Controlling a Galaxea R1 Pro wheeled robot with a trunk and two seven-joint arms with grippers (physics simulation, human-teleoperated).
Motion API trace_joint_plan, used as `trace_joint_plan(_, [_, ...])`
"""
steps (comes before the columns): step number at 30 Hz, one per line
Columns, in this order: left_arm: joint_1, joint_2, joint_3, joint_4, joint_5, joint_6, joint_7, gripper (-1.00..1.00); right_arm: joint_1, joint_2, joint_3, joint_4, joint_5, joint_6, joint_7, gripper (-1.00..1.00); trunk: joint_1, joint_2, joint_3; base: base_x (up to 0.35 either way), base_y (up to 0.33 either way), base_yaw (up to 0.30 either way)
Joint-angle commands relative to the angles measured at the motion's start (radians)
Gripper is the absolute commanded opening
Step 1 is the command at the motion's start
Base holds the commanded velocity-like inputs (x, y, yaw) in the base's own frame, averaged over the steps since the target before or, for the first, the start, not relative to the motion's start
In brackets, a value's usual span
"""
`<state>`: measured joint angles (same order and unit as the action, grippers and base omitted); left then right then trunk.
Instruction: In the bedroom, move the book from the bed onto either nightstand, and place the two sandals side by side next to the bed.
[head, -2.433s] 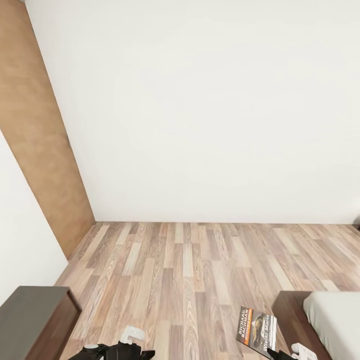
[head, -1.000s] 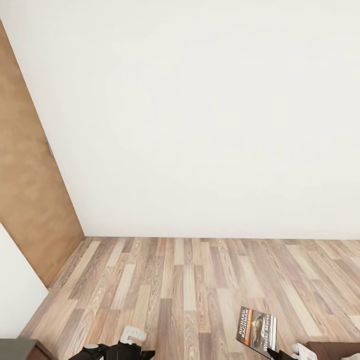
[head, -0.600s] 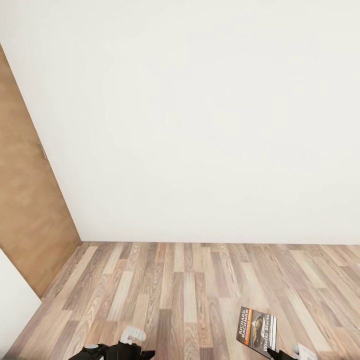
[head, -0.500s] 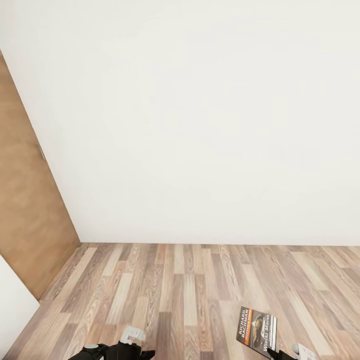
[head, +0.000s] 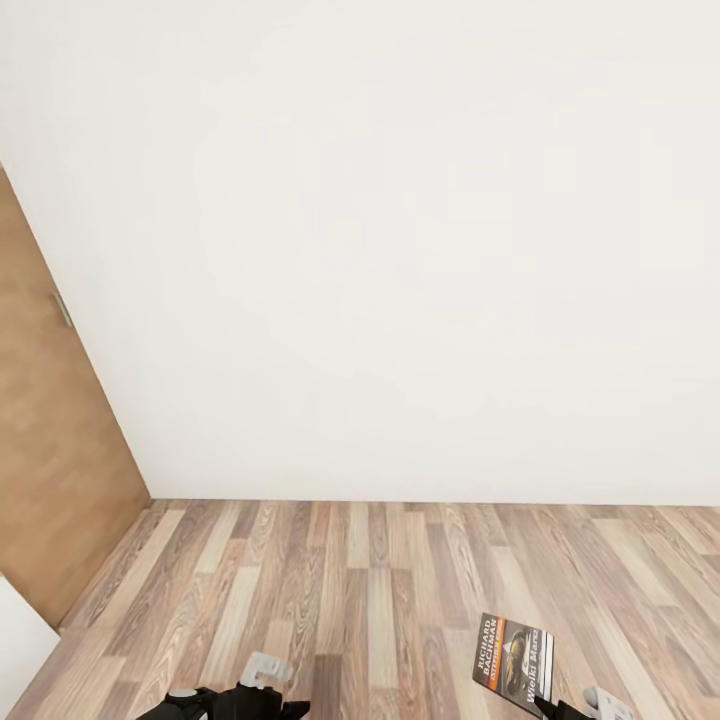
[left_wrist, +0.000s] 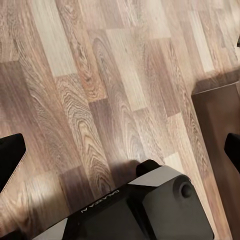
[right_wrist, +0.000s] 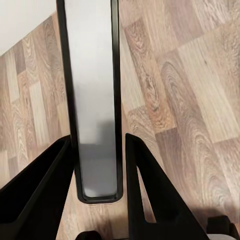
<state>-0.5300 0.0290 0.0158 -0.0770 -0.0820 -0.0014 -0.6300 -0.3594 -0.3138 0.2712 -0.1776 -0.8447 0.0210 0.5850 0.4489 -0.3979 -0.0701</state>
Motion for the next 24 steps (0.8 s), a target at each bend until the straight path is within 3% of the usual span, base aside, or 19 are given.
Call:
trace_joint_plan(1, [0.000,0.000,0.003,-0.001,-0.009,0.000,-0.003,1.00,-0.001,-0.001,0.005,0.000,-0.012,0.002,0.002,-1.00,0.001,-0.002,-0.002,0.272,0.000,0.000])
trace_joint_plan(24, [-0.001,0.000,0.003,-0.001,-0.009,0.000,-0.003,1.00,-0.001,-0.001,0.005,0.000,-0.012,0.002,0.004,-1.00,0.001,-0.002,-0.002,0.272,0.000,0.000])
